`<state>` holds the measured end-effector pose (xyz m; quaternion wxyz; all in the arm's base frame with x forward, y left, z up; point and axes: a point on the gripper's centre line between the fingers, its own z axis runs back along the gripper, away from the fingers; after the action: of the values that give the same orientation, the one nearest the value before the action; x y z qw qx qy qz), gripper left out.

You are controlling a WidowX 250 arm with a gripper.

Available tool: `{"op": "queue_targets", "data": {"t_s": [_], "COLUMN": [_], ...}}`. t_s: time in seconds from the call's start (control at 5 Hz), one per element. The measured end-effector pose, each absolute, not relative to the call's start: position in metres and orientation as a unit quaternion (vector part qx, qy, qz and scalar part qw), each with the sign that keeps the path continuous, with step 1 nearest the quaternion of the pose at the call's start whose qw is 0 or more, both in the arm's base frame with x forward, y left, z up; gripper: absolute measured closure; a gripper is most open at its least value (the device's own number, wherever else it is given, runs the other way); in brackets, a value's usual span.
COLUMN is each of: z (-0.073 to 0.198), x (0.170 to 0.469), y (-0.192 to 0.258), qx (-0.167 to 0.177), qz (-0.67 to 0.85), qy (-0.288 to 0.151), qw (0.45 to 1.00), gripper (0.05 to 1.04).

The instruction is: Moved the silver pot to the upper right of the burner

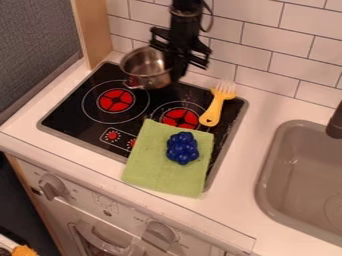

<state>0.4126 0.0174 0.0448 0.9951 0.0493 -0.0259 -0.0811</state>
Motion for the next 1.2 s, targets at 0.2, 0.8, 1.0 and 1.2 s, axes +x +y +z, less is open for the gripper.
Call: {"op": "queue_targets", "data": {"t_s": [0.2,0.8,1.0,1.2], "z": [0.041,0.02,0.022,0.045], "x": [0.412,0.407,0.4,0.398], "y": [0.009,-0.022,-0.025,-0.024], "qx": [0.035,0.025,0.027,0.03], "qz": [-0.08,-0.113,-0.108,-0.107], "qy": [-0.022,-0.018,-0.019,-0.047], "qw": [0.996,0.993,0.994,0.993], "gripper": [1.006,0.792,0.51,0.211]}}
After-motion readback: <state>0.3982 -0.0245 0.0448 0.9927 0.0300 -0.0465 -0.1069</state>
